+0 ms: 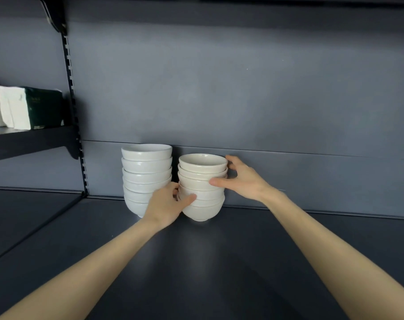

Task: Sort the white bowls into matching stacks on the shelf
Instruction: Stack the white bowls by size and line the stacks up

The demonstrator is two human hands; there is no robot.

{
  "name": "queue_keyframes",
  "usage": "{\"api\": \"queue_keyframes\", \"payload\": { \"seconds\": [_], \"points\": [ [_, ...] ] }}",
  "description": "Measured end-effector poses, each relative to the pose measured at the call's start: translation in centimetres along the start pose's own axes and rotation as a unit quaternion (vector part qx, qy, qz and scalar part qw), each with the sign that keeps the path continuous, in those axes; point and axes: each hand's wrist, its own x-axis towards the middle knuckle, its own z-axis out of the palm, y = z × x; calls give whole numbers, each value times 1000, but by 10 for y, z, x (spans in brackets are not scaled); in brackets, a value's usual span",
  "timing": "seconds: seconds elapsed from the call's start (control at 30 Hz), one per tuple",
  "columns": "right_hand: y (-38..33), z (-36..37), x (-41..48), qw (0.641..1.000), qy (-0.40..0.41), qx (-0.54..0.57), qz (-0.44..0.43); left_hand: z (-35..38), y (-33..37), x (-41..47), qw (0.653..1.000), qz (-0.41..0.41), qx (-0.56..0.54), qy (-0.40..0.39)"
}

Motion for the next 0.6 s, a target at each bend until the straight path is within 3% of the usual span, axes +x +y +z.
{"api": "queue_keyframes", "payload": {
  "seconds": [0.13,0.3,0.6],
  "points": [
    [1,-28,-25,994,16,-107,20,-28,18,-2,994,20,108,2],
    [-13,-73,-56,979,65,-188,38,-44,75,-7,968,144,205,0],
    [-38,-131,-124,937,140,-312,68,-31,160,-29,909,314,275,-11]
  ]
}}
